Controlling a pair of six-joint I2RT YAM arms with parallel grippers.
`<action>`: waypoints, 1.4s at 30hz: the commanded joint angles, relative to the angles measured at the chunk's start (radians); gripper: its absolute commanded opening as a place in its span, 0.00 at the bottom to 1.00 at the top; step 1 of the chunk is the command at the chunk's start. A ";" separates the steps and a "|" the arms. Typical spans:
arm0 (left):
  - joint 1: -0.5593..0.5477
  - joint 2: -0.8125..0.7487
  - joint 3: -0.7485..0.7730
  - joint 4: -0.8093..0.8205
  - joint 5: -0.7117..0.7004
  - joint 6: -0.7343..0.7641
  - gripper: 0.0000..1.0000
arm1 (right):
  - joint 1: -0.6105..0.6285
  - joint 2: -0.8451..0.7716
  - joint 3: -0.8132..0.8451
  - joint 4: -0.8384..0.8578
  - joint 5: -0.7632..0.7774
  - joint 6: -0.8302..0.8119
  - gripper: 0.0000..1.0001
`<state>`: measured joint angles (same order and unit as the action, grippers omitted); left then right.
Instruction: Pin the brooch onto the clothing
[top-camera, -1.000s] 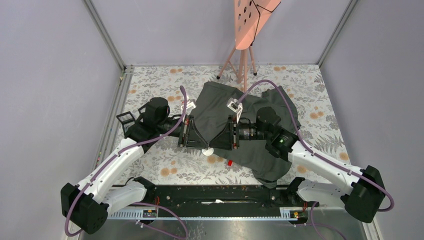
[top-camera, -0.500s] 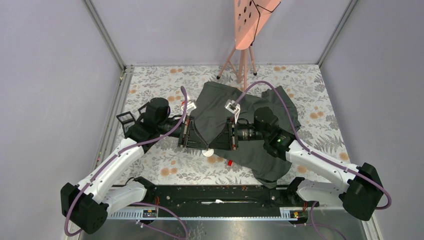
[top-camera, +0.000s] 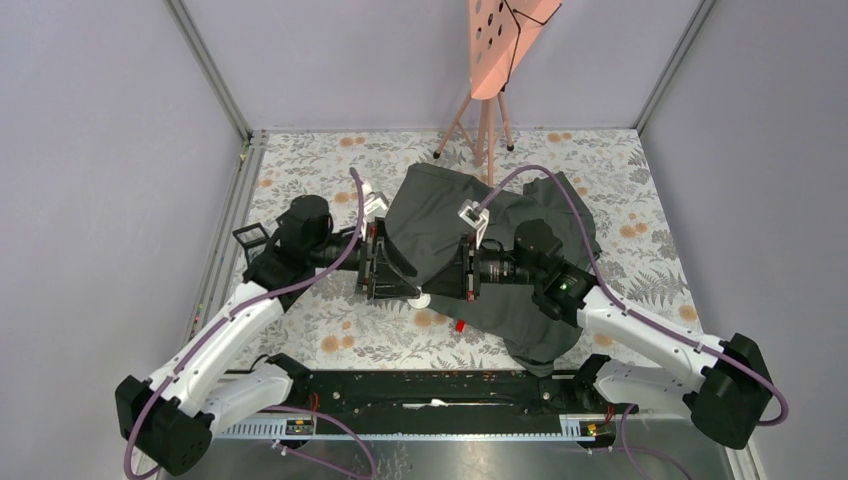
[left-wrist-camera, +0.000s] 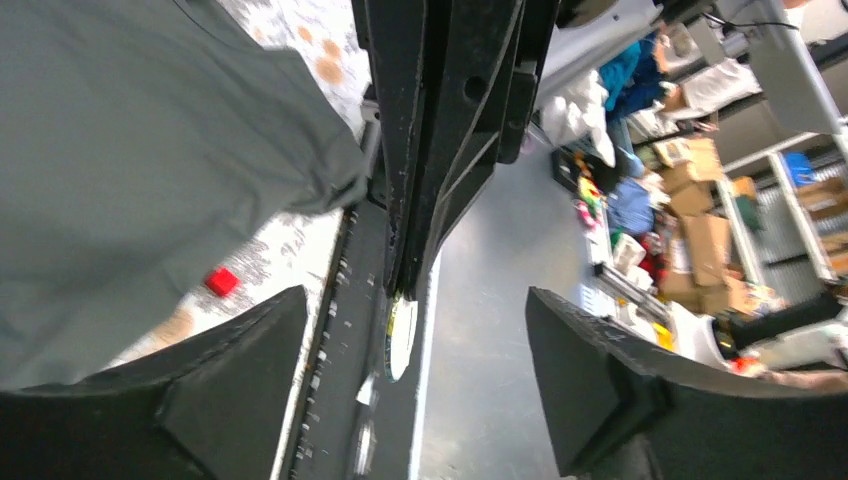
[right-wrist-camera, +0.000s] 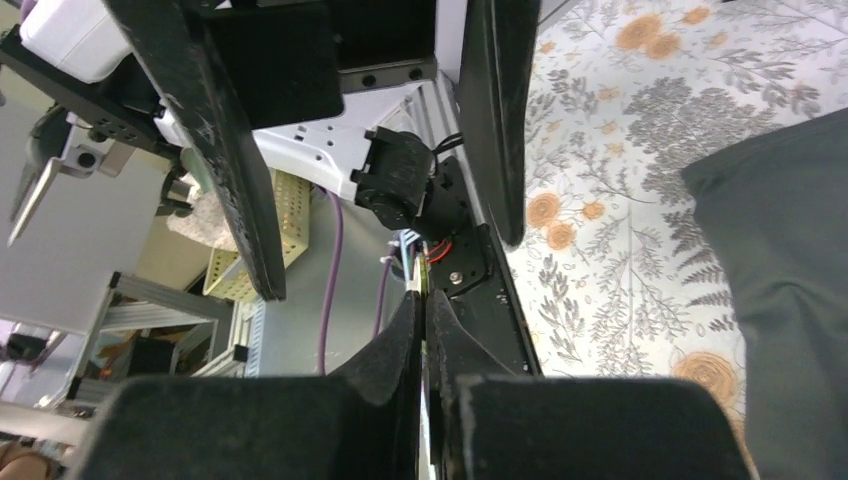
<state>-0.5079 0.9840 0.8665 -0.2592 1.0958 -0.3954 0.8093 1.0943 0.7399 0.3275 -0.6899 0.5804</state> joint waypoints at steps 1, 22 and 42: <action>-0.004 -0.075 -0.040 0.242 -0.141 -0.088 0.89 | -0.007 -0.080 -0.027 0.093 0.151 -0.016 0.00; -0.066 -0.115 -0.324 0.989 -0.399 -0.569 0.48 | -0.005 -0.175 -0.100 0.428 0.434 0.051 0.00; -0.072 -0.059 -0.330 1.073 -0.402 -0.618 0.00 | -0.005 -0.159 -0.090 0.421 0.408 0.065 0.01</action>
<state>-0.5755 0.9184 0.5343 0.7361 0.7002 -1.0168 0.8085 0.9375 0.6399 0.6994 -0.2775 0.6388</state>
